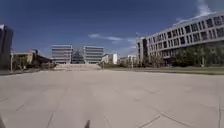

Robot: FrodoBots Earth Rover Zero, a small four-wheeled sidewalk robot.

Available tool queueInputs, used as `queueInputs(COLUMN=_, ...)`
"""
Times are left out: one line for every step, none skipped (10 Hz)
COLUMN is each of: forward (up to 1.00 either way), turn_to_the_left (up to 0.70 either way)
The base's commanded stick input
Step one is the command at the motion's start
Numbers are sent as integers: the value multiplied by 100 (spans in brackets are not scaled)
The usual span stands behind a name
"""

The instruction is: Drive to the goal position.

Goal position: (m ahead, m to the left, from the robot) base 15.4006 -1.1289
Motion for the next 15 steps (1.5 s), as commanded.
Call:
queueInputs(forward=55, turn_to_the_left=-1)
queueInputs(forward=55, turn_to_the_left=-1)
queueInputs(forward=54, turn_to_the_left=-1)
queueInputs(forward=56, turn_to_the_left=-1)
queueInputs(forward=59, turn_to_the_left=-1)
queueInputs(forward=67, turn_to_the_left=-1)
queueInputs(forward=67, turn_to_the_left=-1)
queueInputs(forward=68, turn_to_the_left=-1)
queueInputs(forward=69, turn_to_the_left=-1)
queueInputs(forward=69, turn_to_the_left=-1)
queueInputs(forward=69, turn_to_the_left=-1)
queueInputs(forward=69, turn_to_the_left=-1)
queueInputs(forward=69, turn_to_the_left=-1)
queueInputs(forward=69, turn_to_the_left=-1)
queueInputs(forward=69, turn_to_the_left=-1)
